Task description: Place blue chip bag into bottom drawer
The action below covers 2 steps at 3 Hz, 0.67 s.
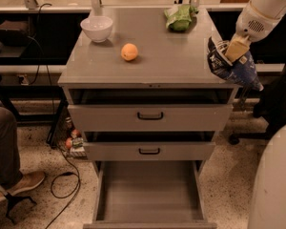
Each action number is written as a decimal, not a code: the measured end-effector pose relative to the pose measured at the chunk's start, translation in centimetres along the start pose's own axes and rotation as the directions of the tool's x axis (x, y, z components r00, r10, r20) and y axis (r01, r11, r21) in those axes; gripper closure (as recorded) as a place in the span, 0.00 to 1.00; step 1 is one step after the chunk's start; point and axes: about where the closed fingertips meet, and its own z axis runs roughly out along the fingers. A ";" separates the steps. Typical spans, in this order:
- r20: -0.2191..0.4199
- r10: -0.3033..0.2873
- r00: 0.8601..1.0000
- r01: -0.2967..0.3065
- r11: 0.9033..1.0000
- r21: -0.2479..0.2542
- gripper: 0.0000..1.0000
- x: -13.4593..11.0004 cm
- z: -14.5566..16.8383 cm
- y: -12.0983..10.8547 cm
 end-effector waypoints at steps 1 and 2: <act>0.001 0.007 1.000 -0.007 1.000 0.000 1.00 0.1 0.3 -0.2; -0.028 0.079 0.996 -0.080 0.997 -0.020 1.00 3.5 0.9 0.8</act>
Offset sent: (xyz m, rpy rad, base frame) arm -0.0864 -0.0702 -0.0537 0.0088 0.1605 -0.2203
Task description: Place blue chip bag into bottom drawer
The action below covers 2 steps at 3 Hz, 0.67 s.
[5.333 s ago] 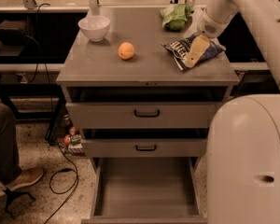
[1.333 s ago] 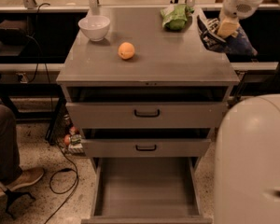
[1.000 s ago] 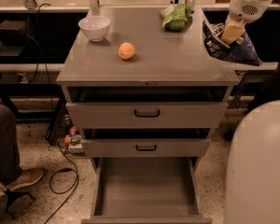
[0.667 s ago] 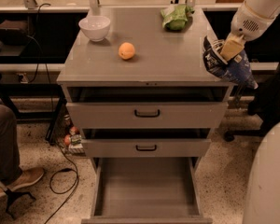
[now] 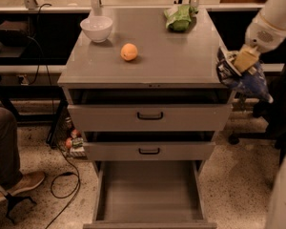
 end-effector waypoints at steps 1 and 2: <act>-0.027 0.099 0.995 -0.100 0.995 -0.017 1.00 4.7 0.1 2.1; -0.053 0.185 0.981 -0.188 0.980 -0.072 1.00 8.7 1.7 5.4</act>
Offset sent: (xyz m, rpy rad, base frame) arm -0.1457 -0.0507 -0.0786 0.0813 0.2245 -0.2466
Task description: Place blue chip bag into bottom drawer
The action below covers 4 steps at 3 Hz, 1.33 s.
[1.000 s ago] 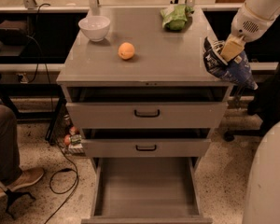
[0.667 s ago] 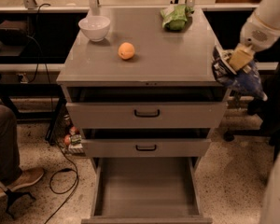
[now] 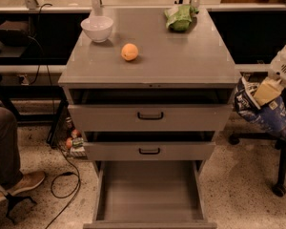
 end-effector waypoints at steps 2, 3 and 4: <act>0.038 0.054 0.998 -0.042 0.961 -0.272 1.00 2.7 10.3 8.5; 0.038 0.054 0.998 -0.042 0.961 -0.272 1.00 2.7 10.3 8.5; 0.010 0.048 0.999 -0.042 0.946 -0.320 1.00 4.0 15.6 12.1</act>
Offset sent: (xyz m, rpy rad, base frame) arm -0.0902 0.0898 -0.1400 0.3540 0.2211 0.0354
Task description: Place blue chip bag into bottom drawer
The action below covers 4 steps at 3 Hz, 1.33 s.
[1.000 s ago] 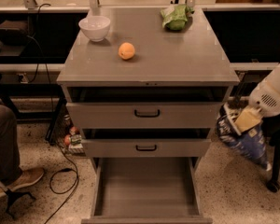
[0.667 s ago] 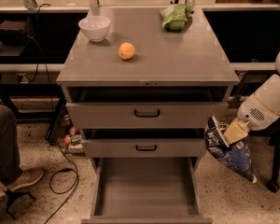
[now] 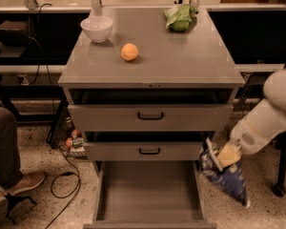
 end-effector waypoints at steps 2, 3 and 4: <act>0.025 -0.029 0.999 0.033 0.990 -0.139 1.00 0.1 17.2 4.3; 0.067 0.008 0.998 0.007 0.974 -0.225 1.00 -1.5 24.9 4.9; 0.049 0.041 0.998 -0.026 0.960 -0.279 1.00 -0.2 28.1 5.3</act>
Offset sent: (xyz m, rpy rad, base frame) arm -0.0614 0.1645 -0.2443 0.2116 0.0921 0.0533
